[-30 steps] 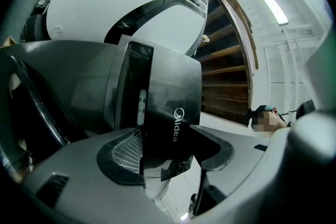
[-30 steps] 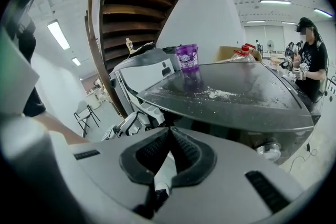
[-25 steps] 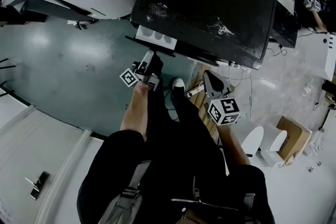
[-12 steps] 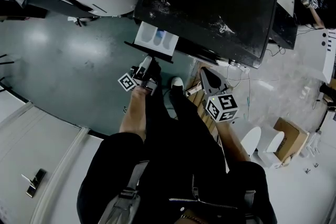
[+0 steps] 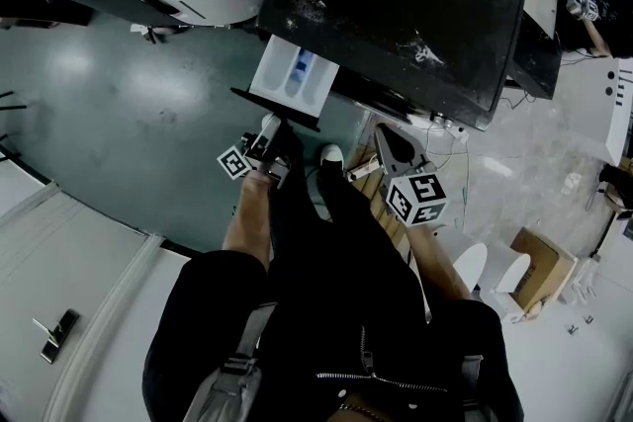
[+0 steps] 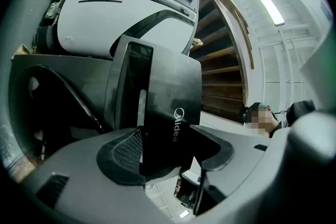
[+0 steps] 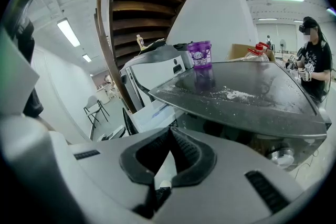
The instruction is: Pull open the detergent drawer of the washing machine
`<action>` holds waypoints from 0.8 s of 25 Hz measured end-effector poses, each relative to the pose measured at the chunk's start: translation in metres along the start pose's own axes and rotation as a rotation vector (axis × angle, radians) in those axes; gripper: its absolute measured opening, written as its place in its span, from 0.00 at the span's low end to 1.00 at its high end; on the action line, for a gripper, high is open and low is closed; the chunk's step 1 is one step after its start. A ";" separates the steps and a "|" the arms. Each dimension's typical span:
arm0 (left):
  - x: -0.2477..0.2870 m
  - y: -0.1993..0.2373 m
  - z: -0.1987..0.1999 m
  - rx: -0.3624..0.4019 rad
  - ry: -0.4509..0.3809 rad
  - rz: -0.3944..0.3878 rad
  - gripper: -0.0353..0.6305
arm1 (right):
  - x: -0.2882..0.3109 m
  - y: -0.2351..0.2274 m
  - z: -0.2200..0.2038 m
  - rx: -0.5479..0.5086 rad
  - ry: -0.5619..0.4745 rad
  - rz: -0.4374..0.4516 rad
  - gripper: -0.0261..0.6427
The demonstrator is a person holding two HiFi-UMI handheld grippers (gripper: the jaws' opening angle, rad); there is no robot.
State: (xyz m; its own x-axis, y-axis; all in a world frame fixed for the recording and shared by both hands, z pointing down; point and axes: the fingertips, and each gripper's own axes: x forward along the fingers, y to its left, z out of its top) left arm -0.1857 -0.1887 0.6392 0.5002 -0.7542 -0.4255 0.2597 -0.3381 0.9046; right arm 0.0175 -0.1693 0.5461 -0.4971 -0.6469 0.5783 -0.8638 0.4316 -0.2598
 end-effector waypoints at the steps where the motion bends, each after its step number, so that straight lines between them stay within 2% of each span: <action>1: -0.002 -0.001 -0.001 0.000 0.002 0.001 0.45 | 0.000 0.000 0.001 -0.002 -0.001 0.003 0.05; 8: -0.008 0.001 -0.003 0.005 0.022 0.016 0.46 | -0.003 0.001 0.001 -0.056 0.009 0.023 0.05; 10: -0.013 0.004 -0.002 0.002 0.032 0.049 0.46 | -0.005 0.003 0.002 -0.063 0.009 0.031 0.05; 12: -0.016 0.006 -0.003 0.017 0.038 0.084 0.39 | -0.007 0.002 0.002 -0.064 0.007 0.033 0.05; 16: -0.017 0.006 -0.004 0.055 0.042 0.140 0.39 | -0.008 0.000 0.003 -0.064 0.002 0.041 0.05; 20: -0.024 0.010 -0.007 0.106 0.070 0.232 0.38 | -0.009 0.005 0.005 -0.073 -0.006 0.065 0.05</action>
State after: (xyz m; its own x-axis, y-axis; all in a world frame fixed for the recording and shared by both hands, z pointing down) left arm -0.1895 -0.1698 0.6579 0.5933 -0.7787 -0.2039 0.0452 -0.2206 0.9743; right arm 0.0171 -0.1645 0.5353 -0.5522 -0.6197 0.5577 -0.8219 0.5168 -0.2395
